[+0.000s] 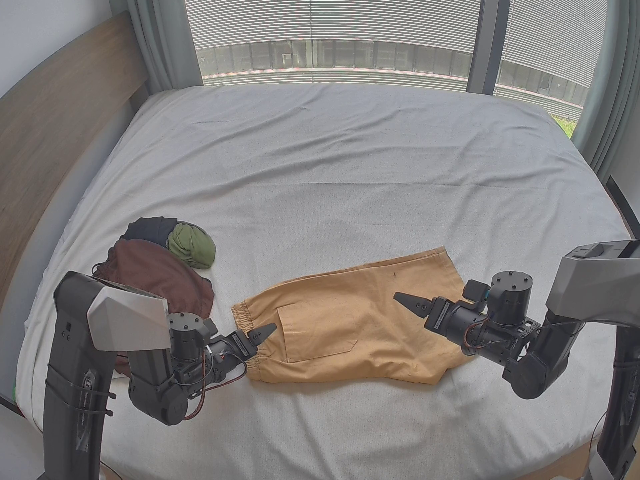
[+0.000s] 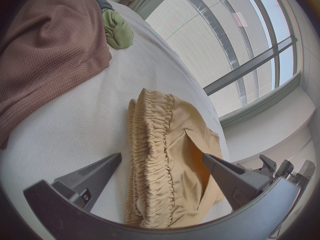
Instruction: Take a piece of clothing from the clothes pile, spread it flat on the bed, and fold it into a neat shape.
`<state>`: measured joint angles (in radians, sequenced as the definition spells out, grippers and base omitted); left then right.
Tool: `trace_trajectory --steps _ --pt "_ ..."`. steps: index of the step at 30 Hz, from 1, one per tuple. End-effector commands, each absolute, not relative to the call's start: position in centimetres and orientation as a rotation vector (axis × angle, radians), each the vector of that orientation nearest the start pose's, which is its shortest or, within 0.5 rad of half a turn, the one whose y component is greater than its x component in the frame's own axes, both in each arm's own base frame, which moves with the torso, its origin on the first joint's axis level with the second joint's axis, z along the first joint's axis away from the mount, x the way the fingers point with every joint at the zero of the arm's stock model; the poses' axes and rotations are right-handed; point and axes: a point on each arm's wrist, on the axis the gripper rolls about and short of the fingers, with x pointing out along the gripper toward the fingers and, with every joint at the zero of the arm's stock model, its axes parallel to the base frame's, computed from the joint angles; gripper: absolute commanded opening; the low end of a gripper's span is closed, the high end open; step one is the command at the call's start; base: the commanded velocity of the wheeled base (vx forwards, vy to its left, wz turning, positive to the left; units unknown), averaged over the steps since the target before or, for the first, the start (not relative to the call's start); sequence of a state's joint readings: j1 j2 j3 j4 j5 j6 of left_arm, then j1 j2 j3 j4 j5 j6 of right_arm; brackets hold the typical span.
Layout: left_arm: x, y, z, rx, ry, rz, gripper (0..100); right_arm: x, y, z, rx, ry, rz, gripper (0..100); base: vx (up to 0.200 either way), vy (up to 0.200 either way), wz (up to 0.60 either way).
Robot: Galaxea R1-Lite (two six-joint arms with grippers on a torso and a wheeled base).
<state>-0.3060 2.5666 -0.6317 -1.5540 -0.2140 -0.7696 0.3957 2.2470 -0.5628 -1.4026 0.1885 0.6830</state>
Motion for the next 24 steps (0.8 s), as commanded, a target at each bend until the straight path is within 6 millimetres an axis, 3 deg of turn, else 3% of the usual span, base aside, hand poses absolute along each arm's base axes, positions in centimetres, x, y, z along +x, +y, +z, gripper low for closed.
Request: trace_trajectory --steps 1,9,24 --pt "33.8 -11.4 -6.8 -0.725 0.565 -0.345 100 31.3 13.6 2.3 0.629 0.467 0.463 100 0.0 0.0 0.0" --pt "34.2 -12.9 -6.6 -0.767 0.554 -0.377 100 31.2 13.8 1.8 0.626 0.481 0.462 100 0.0 0.0 0.0" --pt "34.7 -13.3 -6.4 -0.794 0.539 -0.388 100 31.2 13.9 1.6 0.624 0.49 0.462 100 0.0 0.0 0.0"
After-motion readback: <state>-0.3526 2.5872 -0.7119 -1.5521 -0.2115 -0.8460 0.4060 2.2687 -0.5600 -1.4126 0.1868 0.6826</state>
